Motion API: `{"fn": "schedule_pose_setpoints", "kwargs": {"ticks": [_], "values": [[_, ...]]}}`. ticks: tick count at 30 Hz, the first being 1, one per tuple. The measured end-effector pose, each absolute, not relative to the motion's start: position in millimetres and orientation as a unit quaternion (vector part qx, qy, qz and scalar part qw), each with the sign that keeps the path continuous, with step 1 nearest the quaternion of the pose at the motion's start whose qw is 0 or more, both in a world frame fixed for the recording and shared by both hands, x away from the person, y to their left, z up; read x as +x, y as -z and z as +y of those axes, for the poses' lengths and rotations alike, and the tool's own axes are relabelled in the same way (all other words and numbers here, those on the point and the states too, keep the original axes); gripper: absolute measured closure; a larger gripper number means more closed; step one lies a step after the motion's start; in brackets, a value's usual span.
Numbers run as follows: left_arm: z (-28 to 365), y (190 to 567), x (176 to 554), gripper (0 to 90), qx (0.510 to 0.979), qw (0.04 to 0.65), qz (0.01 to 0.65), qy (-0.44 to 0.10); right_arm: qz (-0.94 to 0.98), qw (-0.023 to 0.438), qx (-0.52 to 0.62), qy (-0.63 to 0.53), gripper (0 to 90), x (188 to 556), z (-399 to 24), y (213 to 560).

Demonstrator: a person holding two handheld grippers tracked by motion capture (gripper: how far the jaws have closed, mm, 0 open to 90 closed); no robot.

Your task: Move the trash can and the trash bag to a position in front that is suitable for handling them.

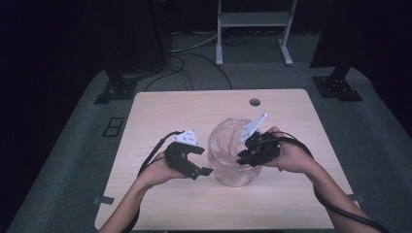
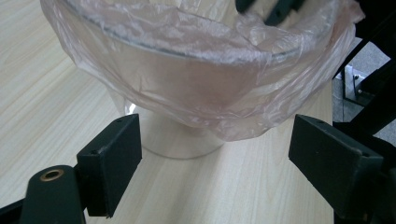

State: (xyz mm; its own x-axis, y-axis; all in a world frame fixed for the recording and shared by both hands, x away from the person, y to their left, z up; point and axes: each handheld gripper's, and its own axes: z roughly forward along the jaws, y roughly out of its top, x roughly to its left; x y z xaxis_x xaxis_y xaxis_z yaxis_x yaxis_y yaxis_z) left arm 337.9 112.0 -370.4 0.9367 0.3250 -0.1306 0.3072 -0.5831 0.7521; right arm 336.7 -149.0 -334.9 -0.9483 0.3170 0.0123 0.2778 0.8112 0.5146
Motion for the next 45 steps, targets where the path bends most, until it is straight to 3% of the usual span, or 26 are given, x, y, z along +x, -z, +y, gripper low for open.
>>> {"fn": "schedule_pose_setpoints", "kwargs": {"ticks": [9,14,20,25,31,40,45], "values": [[117,368,338,15.9,0.888,0.424,0.177,-0.010,0.949,0.015,0.145,-0.279,70.3,337,-152,321],[125,366,340,15.9,0.885,0.429,0.180,-0.016,0.958,0.025,0.155,-0.242,69.4,370,-144,316],[138,365,337,15.9,0.880,0.435,0.188,-0.022,0.973,0.023,0.159,-0.166,67.9,423,-112,334],[151,365,332,15.9,0.877,0.438,0.197,-0.028,0.977,0.024,0.155,-0.148,68.6,443,-91,340],[159,368,328,15.9,0.875,0.437,0.204,-0.029,0.978,0.040,0.130,-0.158,64.1,426,-90,330],[151,367,329,15.9,0.878,0.434,0.201,-0.027,0.987,0.061,0.127,-0.082,64.5,400,-129,342],[150,363,331,15.9,0.878,0.432,0.202,-0.032,0.970,0.044,0.150,-0.185,58.6,395,-138,328]]}}
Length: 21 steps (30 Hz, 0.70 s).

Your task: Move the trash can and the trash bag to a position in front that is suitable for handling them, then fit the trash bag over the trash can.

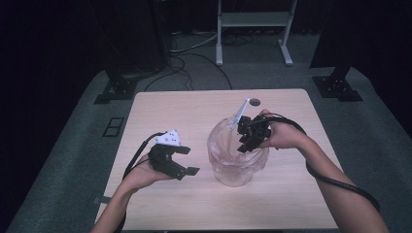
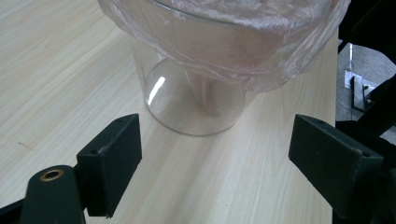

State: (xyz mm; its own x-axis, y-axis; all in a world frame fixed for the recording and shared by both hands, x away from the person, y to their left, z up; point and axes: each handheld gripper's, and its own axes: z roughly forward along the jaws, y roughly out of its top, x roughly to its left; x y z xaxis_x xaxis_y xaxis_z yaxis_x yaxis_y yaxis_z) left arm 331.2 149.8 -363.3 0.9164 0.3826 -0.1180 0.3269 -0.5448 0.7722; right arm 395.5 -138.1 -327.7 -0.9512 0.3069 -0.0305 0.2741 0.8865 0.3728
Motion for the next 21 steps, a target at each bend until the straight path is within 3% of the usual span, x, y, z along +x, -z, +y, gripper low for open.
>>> {"fn": "schedule_pose_setpoints", "kwargs": {"ticks": [10,21], "values": [[149,361,333,15.9,0.879,0.428,0.205,-0.034,0.932,0.060,0.195,-0.301,46.4,388,-186,306],[149,357,336,15.8,0.881,0.422,0.209,-0.041,0.892,0.083,0.257,-0.363,40.8,371,-251,304]]}}
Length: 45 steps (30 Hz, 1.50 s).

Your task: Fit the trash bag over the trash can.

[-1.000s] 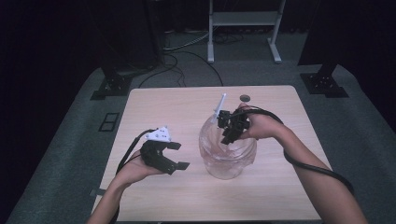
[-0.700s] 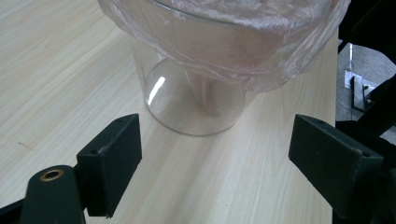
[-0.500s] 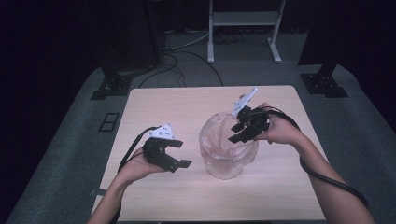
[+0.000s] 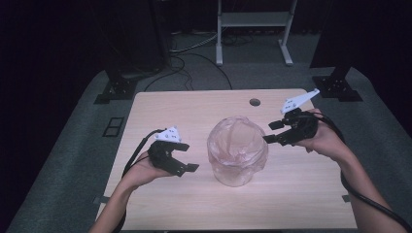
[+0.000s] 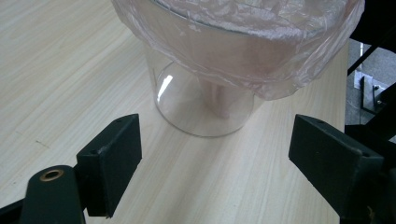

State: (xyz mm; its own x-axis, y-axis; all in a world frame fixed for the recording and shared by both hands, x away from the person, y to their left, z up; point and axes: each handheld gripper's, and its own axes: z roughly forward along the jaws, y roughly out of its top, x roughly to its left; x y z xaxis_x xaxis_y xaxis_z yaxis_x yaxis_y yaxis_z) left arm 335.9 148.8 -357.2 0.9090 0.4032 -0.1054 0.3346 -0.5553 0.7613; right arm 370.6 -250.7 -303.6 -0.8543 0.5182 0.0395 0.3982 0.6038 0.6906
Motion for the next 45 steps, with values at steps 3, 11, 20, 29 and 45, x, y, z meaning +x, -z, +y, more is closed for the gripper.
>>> {"fn": "schedule_pose_setpoints", "kwargs": {"ticks": [3,11,20,29,45], "values": [[149,358,337,15.8,0.881,0.423,0.209,-0.041,0.885,0.083,0.269,-0.370,40.8,366,-262,310],[146,362,335,11.0,0.882,0.419,0.210,-0.039,0.880,0.079,0.284,-0.371,40.7,357,-278,327],[148,367,337,10.2,0.882,0.417,0.215,-0.039,0.873,0.070,0.303,-0.375,40.3,353,-293,346],[153,375,336,10.1,0.882,0.414,0.223,-0.037,0.865,0.057,0.320,-0.382,40.1,342,-305,371],[157,391,332,10.1,0.883,0.408,0.228,-0.030,0.854,0.040,0.352,-0.382,39.9,325,-329,403]]}}
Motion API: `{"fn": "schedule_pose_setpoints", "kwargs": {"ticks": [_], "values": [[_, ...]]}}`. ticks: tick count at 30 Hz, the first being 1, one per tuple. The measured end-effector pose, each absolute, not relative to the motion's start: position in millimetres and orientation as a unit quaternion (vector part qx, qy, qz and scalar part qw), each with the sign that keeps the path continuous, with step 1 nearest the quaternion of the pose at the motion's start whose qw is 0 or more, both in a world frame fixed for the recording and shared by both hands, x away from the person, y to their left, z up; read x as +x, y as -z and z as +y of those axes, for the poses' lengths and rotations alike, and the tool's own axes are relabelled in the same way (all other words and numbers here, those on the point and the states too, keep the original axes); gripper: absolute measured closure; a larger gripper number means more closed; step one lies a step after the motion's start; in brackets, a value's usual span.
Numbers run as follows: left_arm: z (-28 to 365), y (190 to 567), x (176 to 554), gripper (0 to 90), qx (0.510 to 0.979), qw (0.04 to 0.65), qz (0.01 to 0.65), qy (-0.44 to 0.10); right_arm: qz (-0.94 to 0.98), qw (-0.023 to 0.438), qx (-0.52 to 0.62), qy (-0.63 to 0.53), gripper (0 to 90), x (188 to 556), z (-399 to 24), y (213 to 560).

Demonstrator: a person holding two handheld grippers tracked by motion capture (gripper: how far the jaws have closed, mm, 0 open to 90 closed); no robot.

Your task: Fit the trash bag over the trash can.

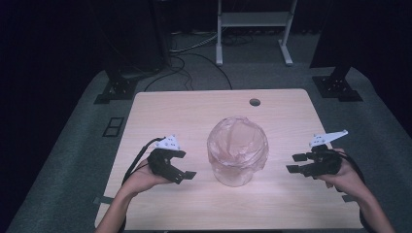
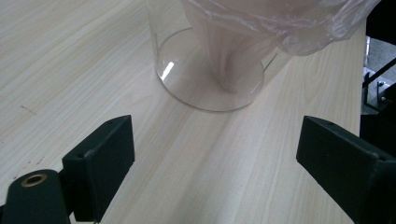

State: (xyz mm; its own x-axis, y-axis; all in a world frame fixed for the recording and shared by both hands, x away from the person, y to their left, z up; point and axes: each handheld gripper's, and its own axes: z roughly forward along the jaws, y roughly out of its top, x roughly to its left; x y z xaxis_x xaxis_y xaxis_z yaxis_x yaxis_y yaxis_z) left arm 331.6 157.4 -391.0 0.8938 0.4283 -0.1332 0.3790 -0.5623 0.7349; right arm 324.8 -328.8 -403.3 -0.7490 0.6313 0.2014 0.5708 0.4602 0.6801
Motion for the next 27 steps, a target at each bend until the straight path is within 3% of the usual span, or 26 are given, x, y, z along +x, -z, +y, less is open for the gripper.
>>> {"fn": "schedule_pose_setpoints", "kwargs": {"ticks": [17,27], "values": [[159,410,321,10.1,0.883,0.405,0.235,-0.028,0.846,0.037,0.372,-0.381,39.8,303,-344,429],[168,426,305,10.1,0.854,0.450,0.257,-0.039,0.815,0.064,0.401,-0.413,33.8,279,-348,440]]}}
